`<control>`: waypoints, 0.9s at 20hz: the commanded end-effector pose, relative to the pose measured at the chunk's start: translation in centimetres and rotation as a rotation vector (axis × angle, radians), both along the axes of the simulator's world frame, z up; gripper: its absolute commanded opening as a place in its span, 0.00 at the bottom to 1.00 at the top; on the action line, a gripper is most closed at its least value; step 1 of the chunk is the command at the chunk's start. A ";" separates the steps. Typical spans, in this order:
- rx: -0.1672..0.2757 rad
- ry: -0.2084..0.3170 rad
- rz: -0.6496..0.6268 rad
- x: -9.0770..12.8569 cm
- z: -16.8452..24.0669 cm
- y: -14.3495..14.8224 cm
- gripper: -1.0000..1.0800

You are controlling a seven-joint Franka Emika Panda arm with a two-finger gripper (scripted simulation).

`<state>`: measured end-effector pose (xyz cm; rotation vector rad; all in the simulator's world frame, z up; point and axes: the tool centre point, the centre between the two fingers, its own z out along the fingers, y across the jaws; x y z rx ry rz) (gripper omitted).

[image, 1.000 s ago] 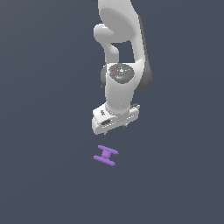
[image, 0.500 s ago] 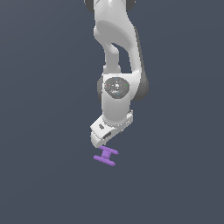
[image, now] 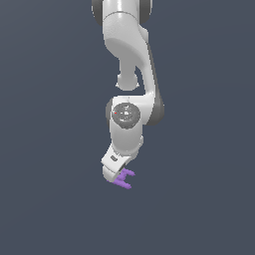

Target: Pick up the object and move it to a goal position.

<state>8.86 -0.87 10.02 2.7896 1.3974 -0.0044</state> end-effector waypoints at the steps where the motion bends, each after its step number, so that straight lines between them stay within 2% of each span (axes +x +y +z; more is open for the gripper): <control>1: 0.003 0.003 0.062 0.5 -0.7 -0.4 0.96; 9: 0.013 0.008 0.215 1.8 -2.5 -1.5 0.96; 18: 0.019 0.010 0.294 2.3 -3.5 -2.1 0.96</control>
